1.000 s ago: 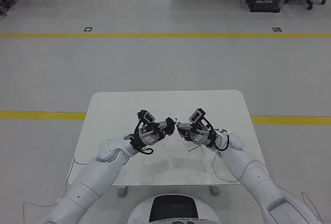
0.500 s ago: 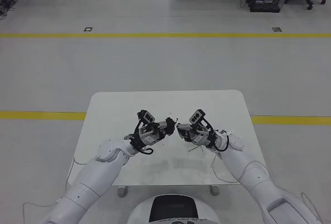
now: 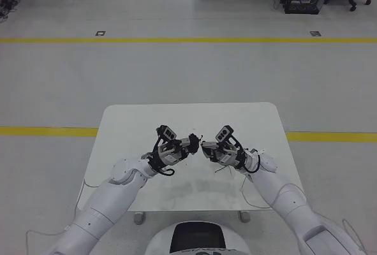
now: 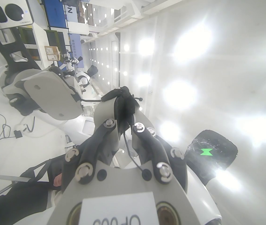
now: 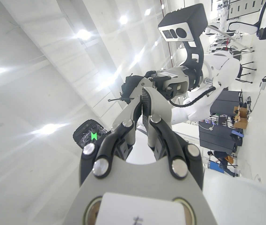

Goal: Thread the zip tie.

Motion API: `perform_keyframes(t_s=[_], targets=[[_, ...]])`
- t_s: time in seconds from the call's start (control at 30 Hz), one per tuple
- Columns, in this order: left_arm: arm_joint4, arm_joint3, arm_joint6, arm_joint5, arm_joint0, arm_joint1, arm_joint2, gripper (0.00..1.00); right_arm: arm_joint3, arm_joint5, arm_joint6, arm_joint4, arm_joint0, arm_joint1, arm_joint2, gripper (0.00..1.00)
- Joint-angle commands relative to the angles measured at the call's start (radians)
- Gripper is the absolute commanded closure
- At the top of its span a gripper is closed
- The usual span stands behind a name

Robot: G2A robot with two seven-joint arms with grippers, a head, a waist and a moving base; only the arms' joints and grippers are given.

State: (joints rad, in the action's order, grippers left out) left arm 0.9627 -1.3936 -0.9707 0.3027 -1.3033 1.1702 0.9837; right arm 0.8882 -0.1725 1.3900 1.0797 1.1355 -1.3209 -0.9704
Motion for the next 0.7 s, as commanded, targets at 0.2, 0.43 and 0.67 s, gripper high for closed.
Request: perform_keyframes(t_s=[0.2, 0.43, 0.67], targets=[[0.0, 0.0, 0.0, 0.0, 0.0, 0.0, 0.0, 1.0, -0.006, 0.001, 0.0, 0.0, -0.001, -0.001, 0.002, 1.0], [0.0, 0.0, 0.0, 0.0, 0.0, 0.0, 0.0, 1.0, -0.011, 0.003, 0.0, -0.001, -0.003, -0.002, 0.003, 1.0], [0.0, 0.0, 0.0, 0.0, 0.0, 0.0, 0.0, 1.0, -0.017, 0.005, 0.0, -0.001, -0.005, -0.004, 0.006, 1.0]])
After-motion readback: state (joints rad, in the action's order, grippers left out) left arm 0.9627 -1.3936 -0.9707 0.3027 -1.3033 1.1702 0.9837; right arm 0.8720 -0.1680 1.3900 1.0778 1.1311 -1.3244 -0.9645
